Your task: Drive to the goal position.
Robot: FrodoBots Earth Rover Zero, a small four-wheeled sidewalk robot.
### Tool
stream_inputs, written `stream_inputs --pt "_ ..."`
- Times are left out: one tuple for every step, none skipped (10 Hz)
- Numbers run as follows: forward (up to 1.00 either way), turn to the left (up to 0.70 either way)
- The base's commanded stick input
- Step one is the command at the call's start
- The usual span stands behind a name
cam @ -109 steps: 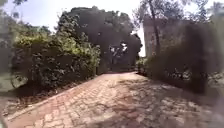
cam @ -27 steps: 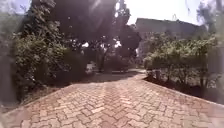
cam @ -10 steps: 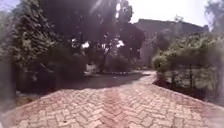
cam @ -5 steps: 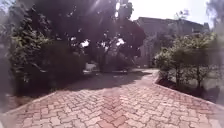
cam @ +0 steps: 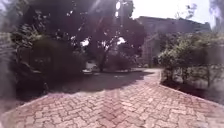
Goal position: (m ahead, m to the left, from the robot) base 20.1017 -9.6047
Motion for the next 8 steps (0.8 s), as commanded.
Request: stream_inputs --pt "0.70 -0.24" --pt "0.70 -0.11" --pt "0.70 0.00" --pt "0.70 0.00" --pt "0.70 0.00" --pt "0.70 0.00" --pt "0.70 0.00" --pt "0.70 0.00"
